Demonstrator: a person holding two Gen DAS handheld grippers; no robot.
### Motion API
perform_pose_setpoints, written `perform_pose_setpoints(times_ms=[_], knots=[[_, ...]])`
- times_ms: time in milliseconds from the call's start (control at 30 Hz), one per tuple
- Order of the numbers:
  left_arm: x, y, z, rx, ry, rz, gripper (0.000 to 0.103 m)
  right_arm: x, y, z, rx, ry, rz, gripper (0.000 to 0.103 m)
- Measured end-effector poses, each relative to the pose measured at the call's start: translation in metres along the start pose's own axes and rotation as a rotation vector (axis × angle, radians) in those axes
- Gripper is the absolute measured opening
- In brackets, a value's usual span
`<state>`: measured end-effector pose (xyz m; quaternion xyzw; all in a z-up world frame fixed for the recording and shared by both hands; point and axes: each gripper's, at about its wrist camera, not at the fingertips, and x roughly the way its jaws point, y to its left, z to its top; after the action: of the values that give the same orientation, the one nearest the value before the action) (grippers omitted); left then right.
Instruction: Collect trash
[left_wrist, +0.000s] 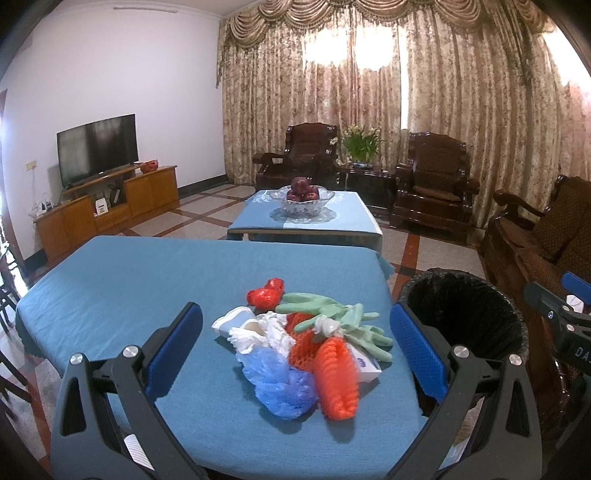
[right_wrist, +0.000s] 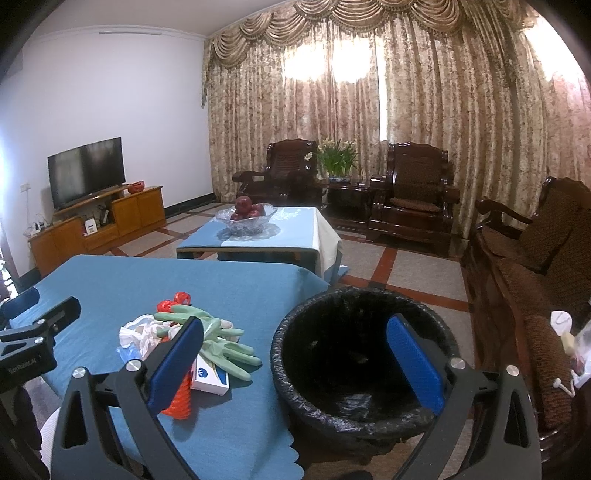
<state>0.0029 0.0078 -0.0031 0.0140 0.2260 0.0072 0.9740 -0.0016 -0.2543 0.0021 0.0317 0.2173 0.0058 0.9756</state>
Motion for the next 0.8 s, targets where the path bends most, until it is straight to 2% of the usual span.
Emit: perform_pose_setpoints(times_ms=[267,367,633,800], knots=[[0.035,0.043,-0.013,-0.012,0.028,0.086,0.098,0.043,0.034,-0.016,-0.040,0.034,0.057,0.097],[0.051,0.060,-0.021,-0.006,0.051,0.112,0.098,0.062,0.047,-0.023,-0.057,0.055,0.097,0.091],[0.093,0.077,-0.043,-0.013,0.138,0.096,0.098,0.120,0.077,-0.035,-0.057,0.139,0.184,0.078],[0.125,0.082,-0.046,-0.013,0.169,0.074,0.090,0.154,0.087,-0.040,-0.071,0.193,0.208,0.073]])
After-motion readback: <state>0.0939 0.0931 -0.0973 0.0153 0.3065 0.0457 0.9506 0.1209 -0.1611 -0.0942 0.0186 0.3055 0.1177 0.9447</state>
